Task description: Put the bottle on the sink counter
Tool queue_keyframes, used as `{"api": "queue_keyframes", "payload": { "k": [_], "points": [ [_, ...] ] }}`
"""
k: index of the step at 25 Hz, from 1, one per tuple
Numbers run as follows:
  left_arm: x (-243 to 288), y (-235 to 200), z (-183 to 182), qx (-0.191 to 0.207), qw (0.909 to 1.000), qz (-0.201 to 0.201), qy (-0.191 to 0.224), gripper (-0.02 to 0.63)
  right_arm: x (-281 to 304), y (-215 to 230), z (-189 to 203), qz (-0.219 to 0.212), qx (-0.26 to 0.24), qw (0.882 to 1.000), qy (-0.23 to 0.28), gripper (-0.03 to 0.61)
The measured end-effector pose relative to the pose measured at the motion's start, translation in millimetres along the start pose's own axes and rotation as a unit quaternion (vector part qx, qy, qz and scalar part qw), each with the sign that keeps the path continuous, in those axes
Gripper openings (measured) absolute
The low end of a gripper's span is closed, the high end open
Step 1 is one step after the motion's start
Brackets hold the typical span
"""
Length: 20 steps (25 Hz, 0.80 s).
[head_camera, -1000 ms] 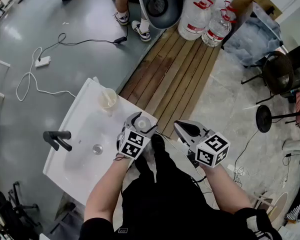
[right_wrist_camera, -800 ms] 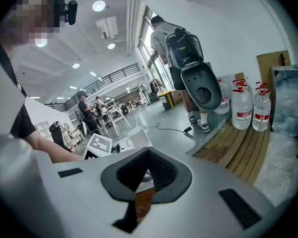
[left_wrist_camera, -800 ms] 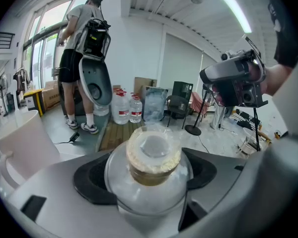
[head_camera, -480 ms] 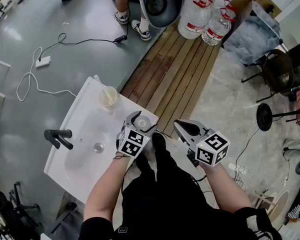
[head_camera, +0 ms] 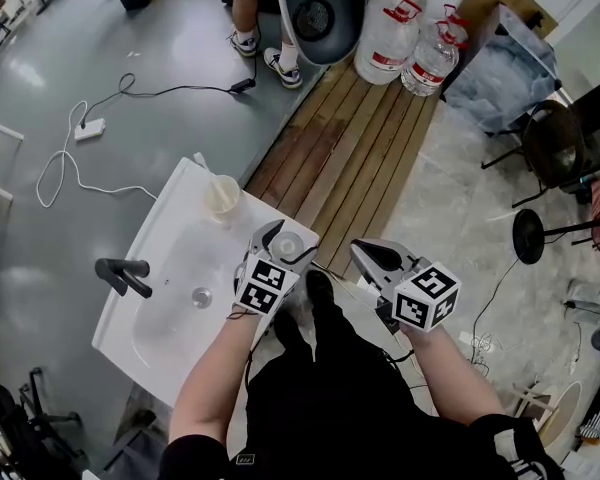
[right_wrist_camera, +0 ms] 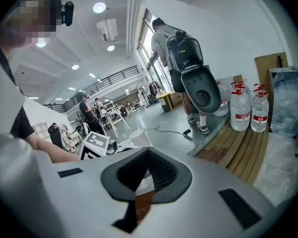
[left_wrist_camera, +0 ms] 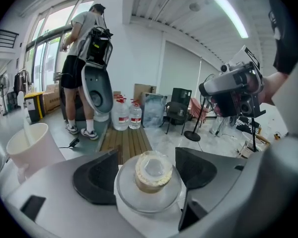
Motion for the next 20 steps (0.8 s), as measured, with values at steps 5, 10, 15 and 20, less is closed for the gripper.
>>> {"api": "queue_keyframes", "payload": {
  "k": [5,10,15,20],
  "points": [
    [-21,4,-16,-0.002,0.9997,0.003,0.023,0.341,-5,-12,-11,-0.002,-0.010,1.000,0.011,0.014],
    [-54,1,-34,-0.014,0.9974,-0.014,0.070,0.339,-9,-30,-21,-0.004,-0.019,1.000,0.023,0.014],
    [-100,3,-51,-0.002,0.9925,-0.041,0.116,0.151,-14,-54,-24,-0.005,-0.030,0.999,0.034,0.014],
    [-146,15,-64,0.025,0.9864,-0.062,0.150,0.065,-29,-71,-20,0.004,-0.032,0.999,0.044,0.015]
  ]
}}
Point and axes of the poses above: the fingertips, and each gripper's own axes: x forward along the fingers, y to its right, z out of its underside, the point moved 1 cm from there along -x, backward along the fingers, and after that the axes turned 3 degrees about z, right-handed, at the moved point
